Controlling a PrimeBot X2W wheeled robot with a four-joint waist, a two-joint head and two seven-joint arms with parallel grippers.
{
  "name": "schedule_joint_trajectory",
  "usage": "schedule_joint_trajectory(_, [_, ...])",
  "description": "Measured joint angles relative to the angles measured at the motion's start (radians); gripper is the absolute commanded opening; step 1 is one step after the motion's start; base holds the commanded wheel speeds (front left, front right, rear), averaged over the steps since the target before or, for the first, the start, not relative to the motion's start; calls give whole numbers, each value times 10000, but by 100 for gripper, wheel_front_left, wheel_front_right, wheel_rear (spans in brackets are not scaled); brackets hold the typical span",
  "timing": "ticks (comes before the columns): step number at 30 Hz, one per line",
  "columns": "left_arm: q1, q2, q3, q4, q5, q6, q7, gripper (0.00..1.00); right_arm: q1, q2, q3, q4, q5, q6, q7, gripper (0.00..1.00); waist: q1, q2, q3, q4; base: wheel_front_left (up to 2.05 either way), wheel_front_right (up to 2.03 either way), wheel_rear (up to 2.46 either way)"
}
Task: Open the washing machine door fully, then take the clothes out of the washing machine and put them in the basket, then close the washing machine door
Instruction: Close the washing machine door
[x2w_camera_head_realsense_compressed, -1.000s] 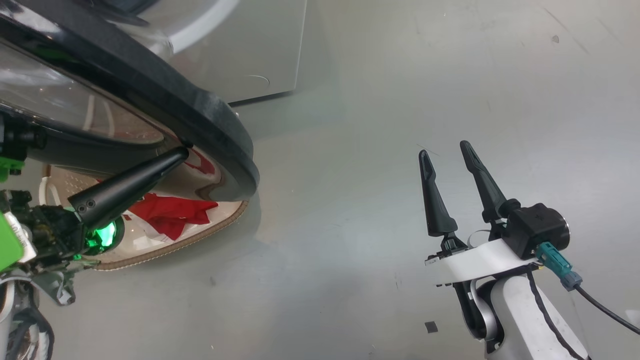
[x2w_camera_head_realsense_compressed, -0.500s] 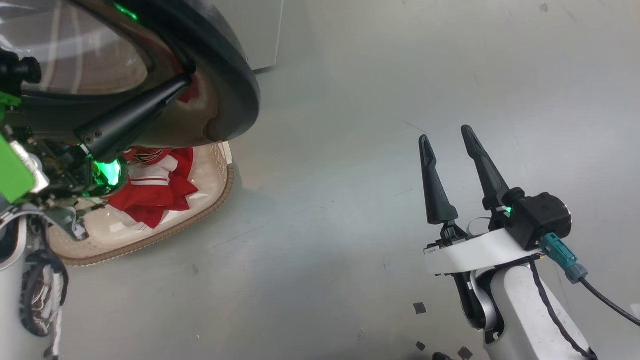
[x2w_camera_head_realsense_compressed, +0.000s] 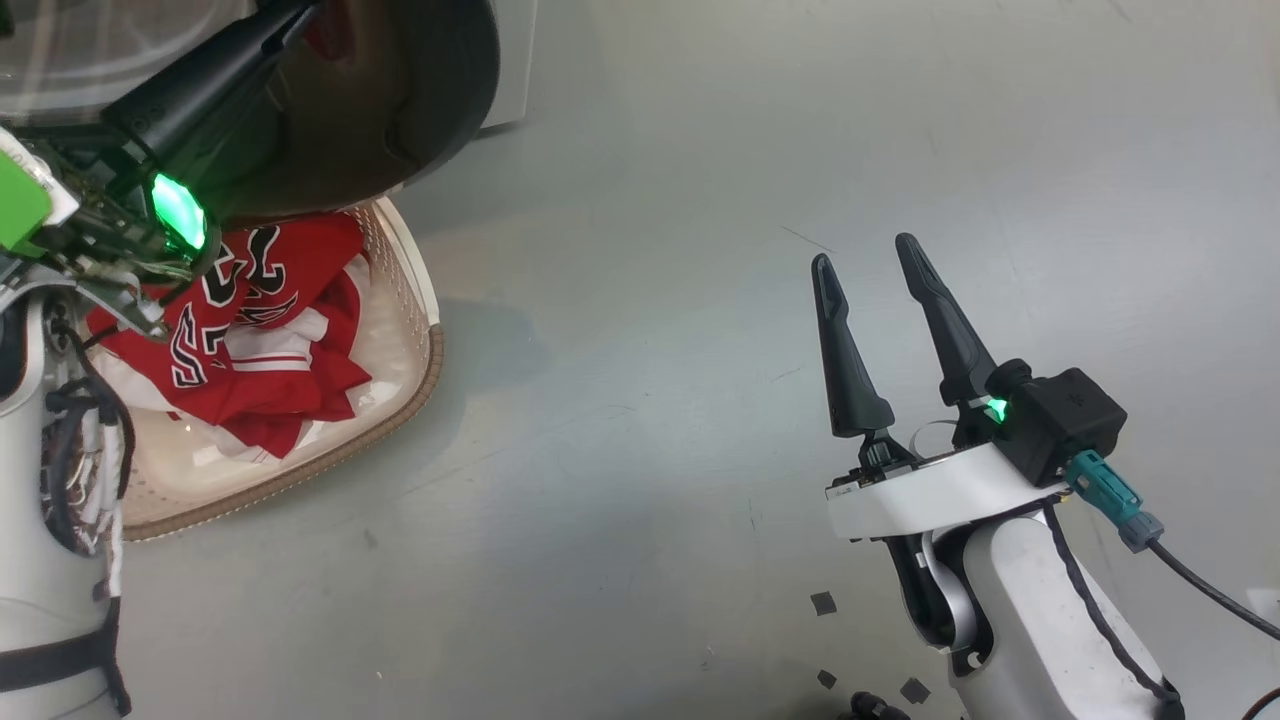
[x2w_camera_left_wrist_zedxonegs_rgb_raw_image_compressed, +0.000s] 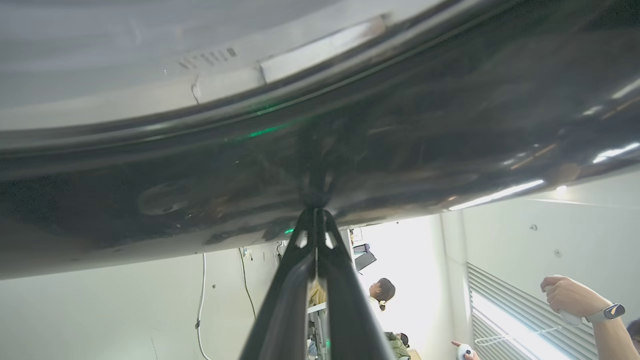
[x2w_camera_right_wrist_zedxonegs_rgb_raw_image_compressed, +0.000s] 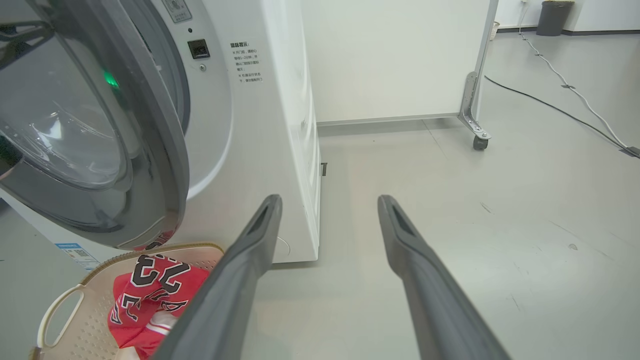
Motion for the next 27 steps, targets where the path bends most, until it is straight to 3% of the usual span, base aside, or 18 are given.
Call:
schedule_joint_trajectory(12, [-913, -370, -299, 1455, 395, -194, -405, 0, -11, 0, -84, 157, 134, -88, 0, 100, 0, 0, -153, -157, 0, 0, 0])
schedule_joint_trajectory(27, [-216, -731, -510, 2196, 393, -646, -213, 0, -4, -4, -408, 533, -29, -98, 0, 100, 0, 0, -674, 628, 0, 0, 0])
